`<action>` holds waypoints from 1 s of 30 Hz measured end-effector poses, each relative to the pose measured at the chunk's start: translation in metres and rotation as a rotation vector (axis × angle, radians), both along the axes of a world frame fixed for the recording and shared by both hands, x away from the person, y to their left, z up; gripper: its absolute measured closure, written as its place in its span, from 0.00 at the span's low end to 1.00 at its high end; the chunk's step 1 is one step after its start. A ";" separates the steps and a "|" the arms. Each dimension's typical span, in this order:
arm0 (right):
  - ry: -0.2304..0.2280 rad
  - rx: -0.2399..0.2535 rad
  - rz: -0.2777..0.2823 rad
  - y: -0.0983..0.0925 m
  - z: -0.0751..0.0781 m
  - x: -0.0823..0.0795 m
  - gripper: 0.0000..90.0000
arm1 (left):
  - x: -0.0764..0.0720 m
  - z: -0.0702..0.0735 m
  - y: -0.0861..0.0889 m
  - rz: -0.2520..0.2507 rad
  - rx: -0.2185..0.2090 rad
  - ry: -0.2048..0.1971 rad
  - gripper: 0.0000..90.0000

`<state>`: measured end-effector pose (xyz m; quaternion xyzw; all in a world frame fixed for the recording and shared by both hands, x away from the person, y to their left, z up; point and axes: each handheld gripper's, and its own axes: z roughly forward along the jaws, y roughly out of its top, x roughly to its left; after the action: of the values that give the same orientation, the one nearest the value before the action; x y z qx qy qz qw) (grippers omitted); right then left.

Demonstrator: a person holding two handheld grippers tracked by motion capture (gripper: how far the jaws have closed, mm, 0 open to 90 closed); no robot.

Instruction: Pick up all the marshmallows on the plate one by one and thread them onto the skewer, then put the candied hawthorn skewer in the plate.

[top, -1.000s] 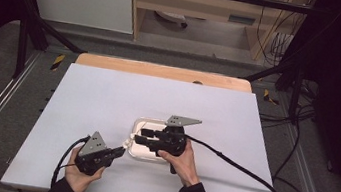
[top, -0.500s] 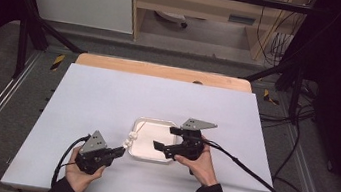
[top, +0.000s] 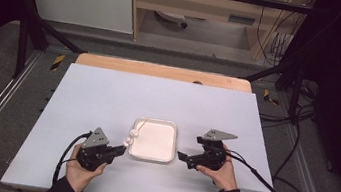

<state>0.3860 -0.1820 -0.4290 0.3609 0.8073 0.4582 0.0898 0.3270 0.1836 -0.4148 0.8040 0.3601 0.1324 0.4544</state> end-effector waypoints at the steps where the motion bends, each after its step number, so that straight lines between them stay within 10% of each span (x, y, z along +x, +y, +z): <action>1: -0.002 -0.004 -0.005 -0.003 -0.001 -0.001 0.01 | 0.002 0.002 -0.001 0.001 0.006 0.005 0.98; 30: -0.018 -0.016 -0.072 -0.078 -0.020 -0.021 0.01 | 0.050 0.011 -0.050 -0.009 0.133 0.111 0.98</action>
<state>0.3647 -0.2597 -0.4485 0.3850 0.7966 0.4513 0.1163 0.3773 0.1341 -0.4039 0.8399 0.3717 0.1093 0.3801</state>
